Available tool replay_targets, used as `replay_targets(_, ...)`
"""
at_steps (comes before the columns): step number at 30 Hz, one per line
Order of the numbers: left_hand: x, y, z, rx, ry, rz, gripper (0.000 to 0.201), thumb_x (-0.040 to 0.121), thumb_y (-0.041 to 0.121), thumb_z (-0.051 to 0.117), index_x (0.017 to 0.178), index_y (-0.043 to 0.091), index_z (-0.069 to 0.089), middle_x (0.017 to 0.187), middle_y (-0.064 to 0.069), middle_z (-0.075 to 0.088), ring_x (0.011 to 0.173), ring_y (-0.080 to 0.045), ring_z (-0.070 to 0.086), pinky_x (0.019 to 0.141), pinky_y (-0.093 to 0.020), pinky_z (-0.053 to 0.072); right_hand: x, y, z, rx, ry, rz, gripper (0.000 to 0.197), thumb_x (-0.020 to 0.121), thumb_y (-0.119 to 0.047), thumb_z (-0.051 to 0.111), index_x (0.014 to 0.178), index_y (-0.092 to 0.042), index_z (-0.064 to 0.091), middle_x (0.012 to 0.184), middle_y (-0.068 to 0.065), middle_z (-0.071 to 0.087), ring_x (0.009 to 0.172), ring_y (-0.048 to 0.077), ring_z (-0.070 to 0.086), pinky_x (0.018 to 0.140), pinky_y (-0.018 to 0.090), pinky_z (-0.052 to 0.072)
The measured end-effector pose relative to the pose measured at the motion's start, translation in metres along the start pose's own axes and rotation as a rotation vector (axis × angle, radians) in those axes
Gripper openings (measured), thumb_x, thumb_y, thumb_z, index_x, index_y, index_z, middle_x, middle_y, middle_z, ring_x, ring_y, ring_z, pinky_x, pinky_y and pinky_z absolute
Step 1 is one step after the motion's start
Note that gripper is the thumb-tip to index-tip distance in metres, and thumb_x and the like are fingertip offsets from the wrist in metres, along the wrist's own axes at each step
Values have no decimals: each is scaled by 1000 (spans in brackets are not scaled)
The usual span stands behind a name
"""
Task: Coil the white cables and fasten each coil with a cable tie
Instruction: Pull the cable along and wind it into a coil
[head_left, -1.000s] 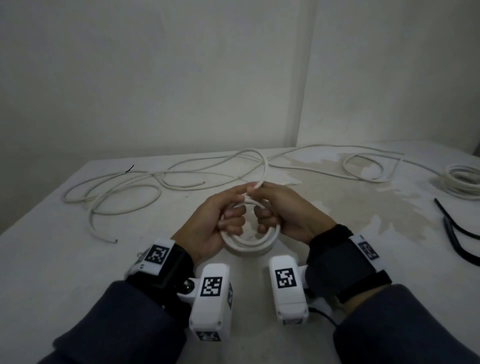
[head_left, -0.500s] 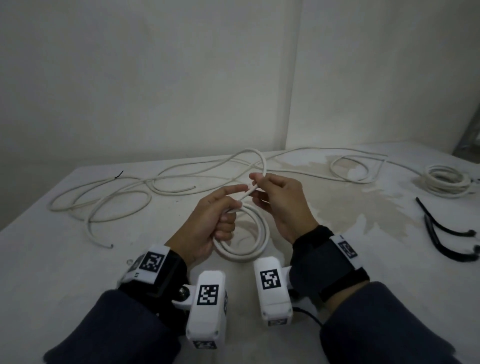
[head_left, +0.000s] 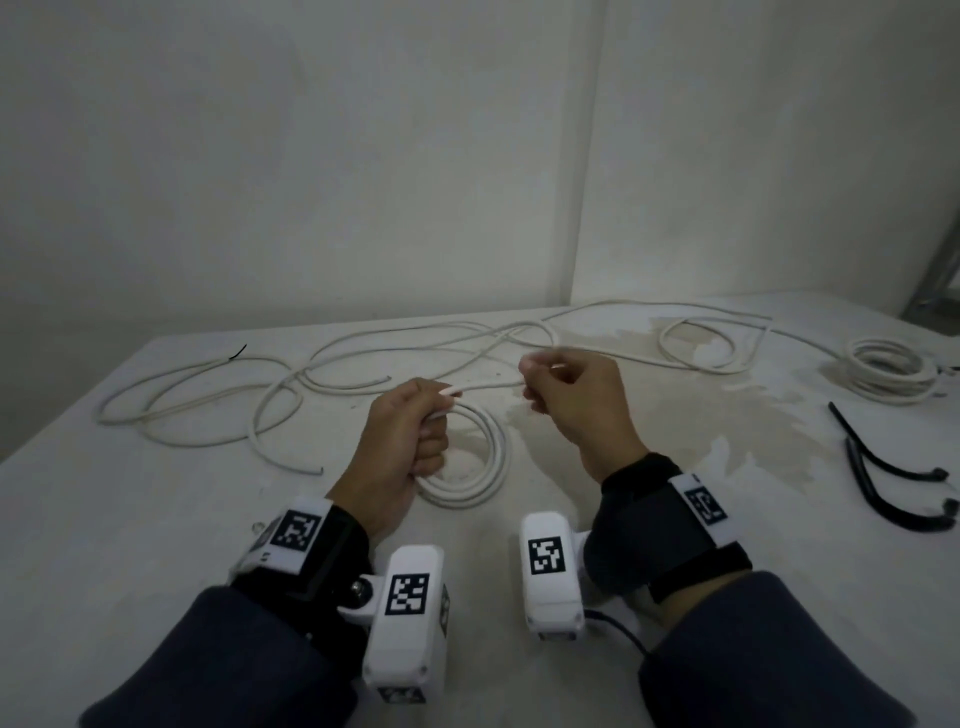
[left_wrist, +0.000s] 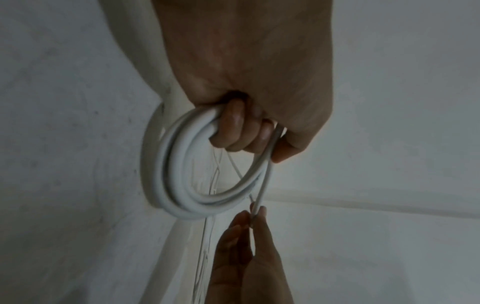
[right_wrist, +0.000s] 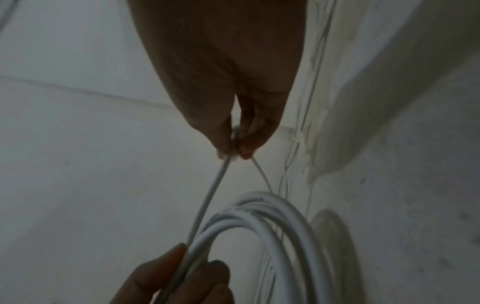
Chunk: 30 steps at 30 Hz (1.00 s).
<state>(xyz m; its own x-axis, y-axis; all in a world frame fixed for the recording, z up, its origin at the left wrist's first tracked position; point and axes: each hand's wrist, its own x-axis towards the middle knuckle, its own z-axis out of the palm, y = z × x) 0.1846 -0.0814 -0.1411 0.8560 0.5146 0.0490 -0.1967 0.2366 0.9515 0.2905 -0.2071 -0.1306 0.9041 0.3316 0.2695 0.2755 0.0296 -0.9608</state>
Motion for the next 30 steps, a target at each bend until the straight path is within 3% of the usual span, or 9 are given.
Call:
replay_targets(2,1,1,-1,-22,38,47,21,91,-4,43,78,9,51,43,9,26,33,-1,18,32,-9,15,2,3,-1,-279,-29,-51,13,85,-37,68,79,-26,70,81,-2,68,88,18,60,84,33,45)
replay_targets(4,2,3,-2,-40,49,77,19,93,-2,45,80,8,52,43,9,27,32,-1,20,32,-10,16,4,4,-3,-564,-63,-70,26,79,-57,65,87,-34,72,111,0,63,116,20,46,95,31,29)
replay_targets(7,1,4,-3,-29,37,110,15,96,4,47,83,7,54,43,9,29,33,-1,21,32,-12,17,-1,-5,-10,-698,-49,-102,30,70,-62,70,87,-37,73,122,-5,40,123,16,34,105,35,25)
replay_targets(11,2,8,-8,-63,65,154,17,97,8,47,83,8,57,44,10,29,34,-1,22,32,-13,19,-1,-7,-6,-493,-185,-288,28,77,-41,75,63,-22,60,106,-9,55,101,5,51,97,36,40)
replay_targets(15,3,16,-9,-171,38,142,22,99,13,43,81,10,57,43,9,27,32,0,19,30,-11,17,-3,-6,2,-216,-399,-195,35,91,-29,63,67,-4,52,95,-2,70,95,9,64,87,28,47)
replay_targets(17,2,19,-8,-188,32,146,24,99,14,42,80,11,56,42,10,27,31,1,19,30,-11,16,-6,-7,4,-152,-464,-127,33,95,-30,57,68,-11,52,87,-5,70,83,3,64,78,24,48)
replay_targets(21,1,22,-8,-209,52,174,28,101,19,40,76,13,53,41,10,27,31,1,19,29,-12,15,-16,-15,12,78,-581,56,14,99,-29,48,94,-17,42,103,11,73,91,34,68,71,31,47)
replay_targets(25,0,22,-11,-228,68,174,31,100,26,41,73,15,50,42,10,25,31,0,17,29,-13,14,-21,-19,13,213,-735,196,26,102,-27,42,122,-13,50,95,11,73,89,27,67,83,37,50)
replay_targets(30,0,19,-7,-242,91,160,33,100,33,42,71,18,47,42,11,23,31,1,17,29,-13,13,-23,-22,12,386,-807,235,29,101,-16,38,92,0,62,70,7,67,74,18,67,78,26,53)
